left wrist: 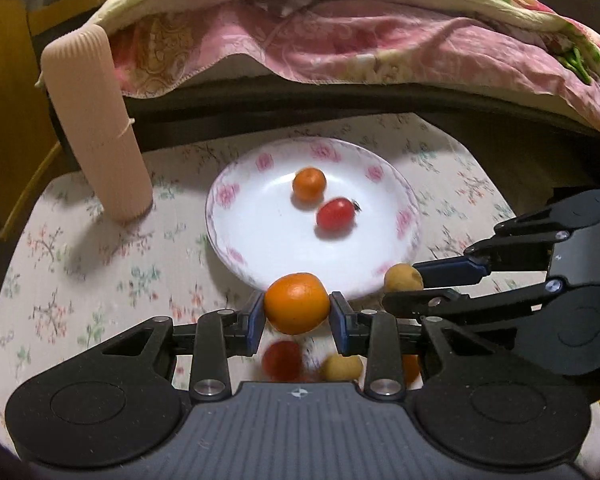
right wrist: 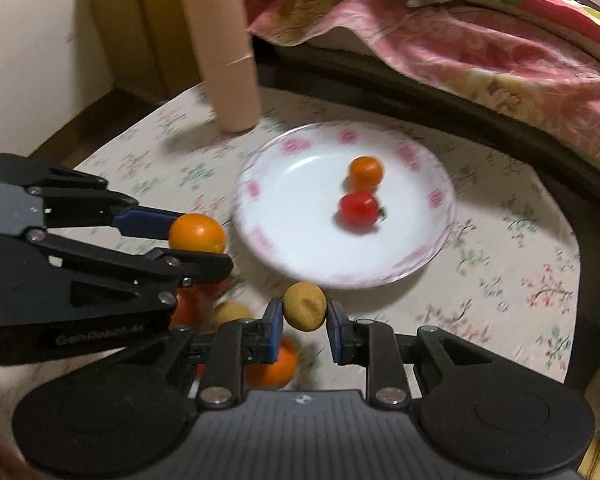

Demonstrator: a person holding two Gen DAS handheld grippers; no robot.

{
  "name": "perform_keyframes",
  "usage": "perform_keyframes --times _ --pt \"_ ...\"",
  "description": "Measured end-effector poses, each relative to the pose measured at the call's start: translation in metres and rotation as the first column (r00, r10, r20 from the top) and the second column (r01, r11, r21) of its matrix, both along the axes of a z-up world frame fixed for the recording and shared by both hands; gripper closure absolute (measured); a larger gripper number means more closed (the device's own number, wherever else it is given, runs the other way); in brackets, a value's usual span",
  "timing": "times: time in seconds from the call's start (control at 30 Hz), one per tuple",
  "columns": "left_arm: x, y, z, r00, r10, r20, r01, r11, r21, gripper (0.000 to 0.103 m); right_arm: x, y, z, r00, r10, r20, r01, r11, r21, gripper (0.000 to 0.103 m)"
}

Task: Organize fruits
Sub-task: 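Carry both held fruits to the white plate and open both tools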

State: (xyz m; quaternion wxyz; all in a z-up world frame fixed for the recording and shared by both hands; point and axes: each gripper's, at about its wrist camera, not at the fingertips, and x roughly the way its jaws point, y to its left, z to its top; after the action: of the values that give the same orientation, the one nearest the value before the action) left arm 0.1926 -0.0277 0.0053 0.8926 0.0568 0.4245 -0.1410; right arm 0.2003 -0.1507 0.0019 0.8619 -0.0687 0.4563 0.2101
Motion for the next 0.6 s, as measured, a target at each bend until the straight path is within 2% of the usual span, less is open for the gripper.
perform_keyframes --times 0.3,0.6 --pt "0.029 0.001 -0.011 1.000 0.026 0.004 -0.026 1.000 -0.004 0.063 0.026 0.003 -0.008 0.997 -0.027 0.068 0.030 0.998 -0.047 0.073" --pt "0.033 0.003 -0.015 0.999 0.043 0.000 -0.043 0.999 -0.015 0.062 0.035 0.005 -0.016 0.996 -0.030 0.081 0.036 0.997 -0.066 0.072"
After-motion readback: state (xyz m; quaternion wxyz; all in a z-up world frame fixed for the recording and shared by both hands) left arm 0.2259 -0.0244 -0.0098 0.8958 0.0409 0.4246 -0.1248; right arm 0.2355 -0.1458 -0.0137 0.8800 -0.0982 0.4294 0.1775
